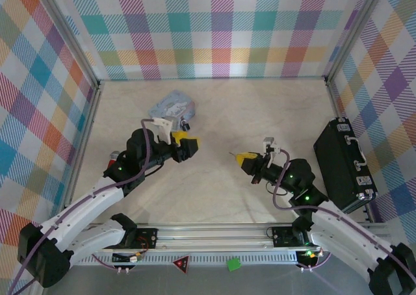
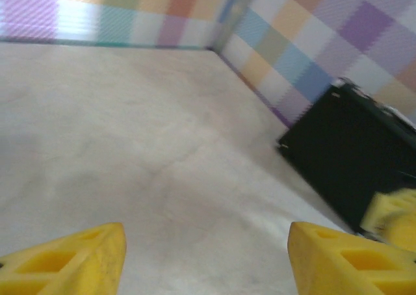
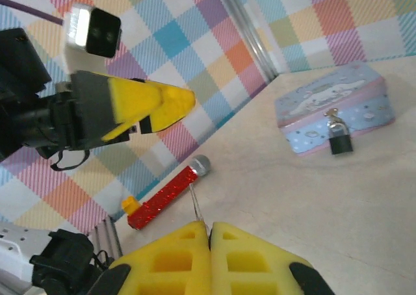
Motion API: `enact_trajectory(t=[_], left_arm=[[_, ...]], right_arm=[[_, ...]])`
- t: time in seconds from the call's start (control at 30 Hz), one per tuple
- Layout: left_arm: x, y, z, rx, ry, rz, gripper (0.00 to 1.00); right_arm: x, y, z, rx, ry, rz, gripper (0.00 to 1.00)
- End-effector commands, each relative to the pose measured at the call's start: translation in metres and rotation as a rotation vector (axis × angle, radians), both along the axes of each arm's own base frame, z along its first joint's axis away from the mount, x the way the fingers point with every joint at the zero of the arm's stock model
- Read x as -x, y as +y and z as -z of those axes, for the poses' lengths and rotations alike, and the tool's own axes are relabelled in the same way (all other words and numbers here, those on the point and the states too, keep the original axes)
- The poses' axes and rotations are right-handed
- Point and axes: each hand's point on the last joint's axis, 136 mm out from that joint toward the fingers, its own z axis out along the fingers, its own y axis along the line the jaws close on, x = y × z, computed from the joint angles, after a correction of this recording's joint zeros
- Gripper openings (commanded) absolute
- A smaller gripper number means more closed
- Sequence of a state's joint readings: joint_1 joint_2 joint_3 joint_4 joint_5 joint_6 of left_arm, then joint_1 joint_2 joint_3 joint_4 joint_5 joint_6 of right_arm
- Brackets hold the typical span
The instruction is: Unlock a padlock with a key
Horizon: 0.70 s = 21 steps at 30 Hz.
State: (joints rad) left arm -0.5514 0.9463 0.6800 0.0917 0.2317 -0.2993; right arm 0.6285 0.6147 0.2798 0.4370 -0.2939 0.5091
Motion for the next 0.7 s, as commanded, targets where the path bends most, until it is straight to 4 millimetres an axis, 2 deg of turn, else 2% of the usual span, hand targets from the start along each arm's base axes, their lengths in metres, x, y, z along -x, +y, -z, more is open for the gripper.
enact_trajectory(t=[0.0, 0.13, 0.3, 0.5, 0.67], left_arm=[[-0.03, 0.024, 0.022, 0.083, 0.072, -0.147, 0.67], [-0.065, 0.036, 0.069, -0.029, 0.208, -0.272, 0.65], [-0.101, 0.043, 0.109, -0.096, 0.319, -0.391, 0.62], [-0.137, 0.048, 0.13, -0.109, 0.35, -0.521, 0.59], [-0.158, 0.056, 0.148, -0.151, 0.404, -0.638, 0.58]], right_arm=[[-0.002, -0.013, 0.013, 0.08, 0.01, 0.072, 0.0], [0.004, -0.02, 0.016, 0.1, -0.003, 0.08, 0.0], [0.011, -0.027, 0.022, 0.128, -0.021, 0.091, 0.0], [0.02, -0.037, 0.029, 0.168, -0.053, 0.107, 0.0], [0.028, -0.044, 0.039, 0.209, -0.07, 0.107, 0.0]])
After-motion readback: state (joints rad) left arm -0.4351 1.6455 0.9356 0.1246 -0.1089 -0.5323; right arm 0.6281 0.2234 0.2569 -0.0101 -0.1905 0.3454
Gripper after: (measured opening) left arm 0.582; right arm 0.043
